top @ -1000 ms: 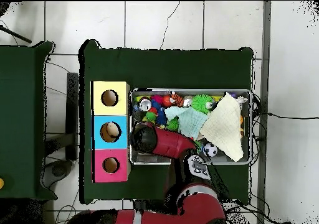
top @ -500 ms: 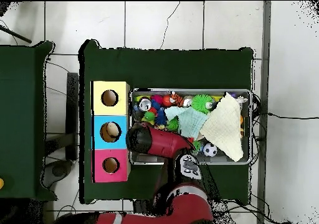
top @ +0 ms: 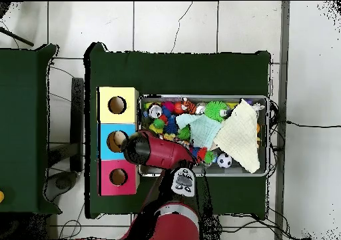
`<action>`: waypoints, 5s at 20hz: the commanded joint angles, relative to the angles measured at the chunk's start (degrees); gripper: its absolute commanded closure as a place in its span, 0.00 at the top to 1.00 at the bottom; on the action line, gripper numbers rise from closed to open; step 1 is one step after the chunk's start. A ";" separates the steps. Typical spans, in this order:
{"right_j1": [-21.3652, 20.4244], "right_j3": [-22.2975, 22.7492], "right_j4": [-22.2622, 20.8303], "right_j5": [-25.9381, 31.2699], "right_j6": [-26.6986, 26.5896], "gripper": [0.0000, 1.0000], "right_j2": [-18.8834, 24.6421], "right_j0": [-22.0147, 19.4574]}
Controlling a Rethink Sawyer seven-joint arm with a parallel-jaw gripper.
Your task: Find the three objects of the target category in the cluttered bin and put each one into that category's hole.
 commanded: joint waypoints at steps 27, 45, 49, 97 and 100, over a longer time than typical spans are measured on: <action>-3.50 -6.58 3.53 9.28 5.03 1.00 11.82 -5.92; -0.65 -5.69 -2.78 0.86 3.29 1.00 16.41 -11.98; -1.97 -4.66 -4.00 1.53 3.50 1.00 16.53 -12.80; 12.09 -9.03 -8.18 -18.29 9.69 0.00 17.34 -11.22; 12.13 -8.82 -8.48 -18.90 9.70 0.00 17.18 -11.16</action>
